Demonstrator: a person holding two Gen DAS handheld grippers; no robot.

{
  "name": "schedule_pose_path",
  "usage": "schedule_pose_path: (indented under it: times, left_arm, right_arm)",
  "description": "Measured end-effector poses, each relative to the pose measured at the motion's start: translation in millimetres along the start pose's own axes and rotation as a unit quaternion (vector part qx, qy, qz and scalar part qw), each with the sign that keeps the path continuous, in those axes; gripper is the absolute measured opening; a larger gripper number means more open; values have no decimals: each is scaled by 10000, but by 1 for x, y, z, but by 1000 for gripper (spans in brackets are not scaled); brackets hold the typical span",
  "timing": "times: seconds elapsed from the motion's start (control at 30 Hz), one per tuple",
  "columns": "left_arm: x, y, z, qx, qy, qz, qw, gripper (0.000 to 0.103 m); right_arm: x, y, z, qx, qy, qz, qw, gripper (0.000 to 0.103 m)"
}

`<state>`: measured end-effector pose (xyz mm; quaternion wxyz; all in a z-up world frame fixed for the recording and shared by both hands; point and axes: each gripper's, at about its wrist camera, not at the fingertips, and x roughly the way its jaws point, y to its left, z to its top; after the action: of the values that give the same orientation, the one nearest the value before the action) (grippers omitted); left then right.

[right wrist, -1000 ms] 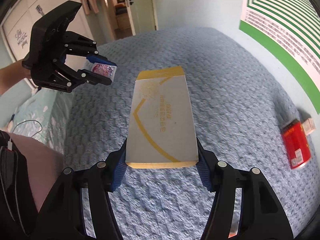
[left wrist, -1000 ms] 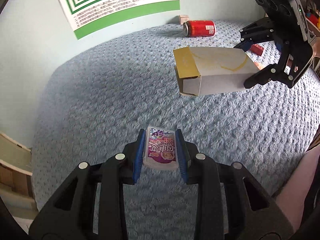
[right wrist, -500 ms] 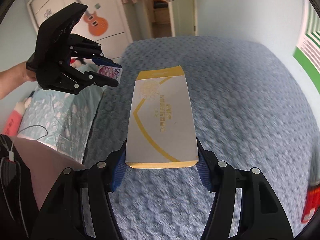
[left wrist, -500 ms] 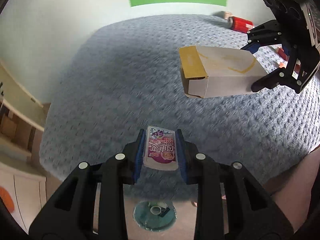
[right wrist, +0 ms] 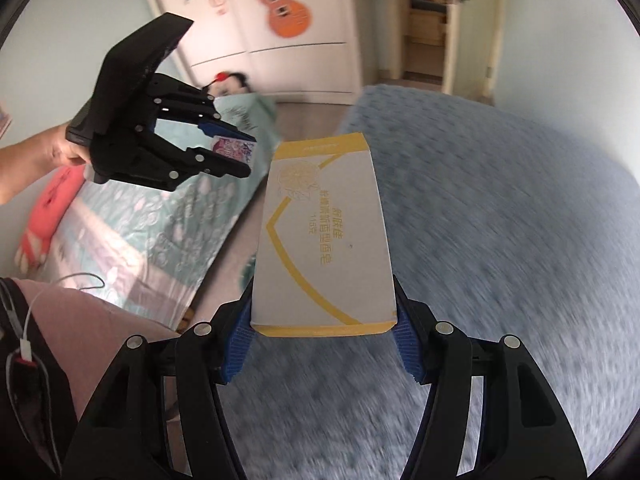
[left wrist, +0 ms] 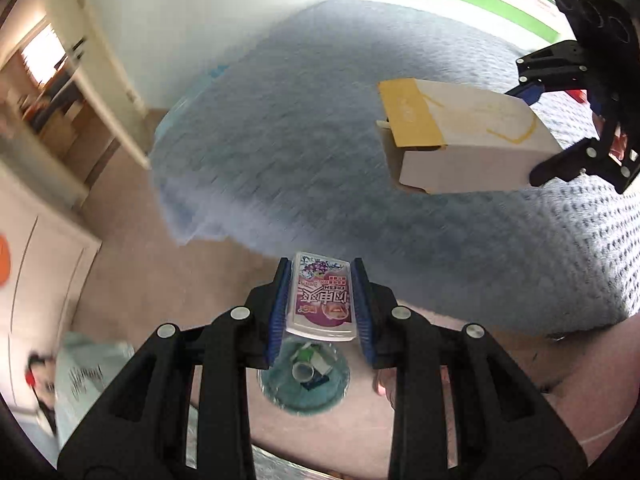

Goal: Collect trash
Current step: 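Carry the card pack and white-yellow box in both tools over the teal bin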

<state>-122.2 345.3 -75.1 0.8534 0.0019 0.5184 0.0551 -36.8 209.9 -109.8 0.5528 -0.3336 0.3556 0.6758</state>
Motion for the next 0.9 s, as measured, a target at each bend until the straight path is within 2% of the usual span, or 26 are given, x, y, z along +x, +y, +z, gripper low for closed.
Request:
schedule_pose_path:
  times: [0.33, 0.63, 0.9]
  left_arm:
    - [0, 55, -62, -1054, 301, 322, 9934, 28]
    - [17, 91, -116, -1812, 665, 398, 9804, 28]
    - [53, 114, -152, -2415, 923, 212, 9658, 28]
  right_arm:
    - [66, 34, 65, -727, 409, 682, 9942, 61]
    - [141, 68, 95, -1024, 980, 931, 9855, 61]
    - [213, 79, 108, -875, 1622, 912, 9786, 61]
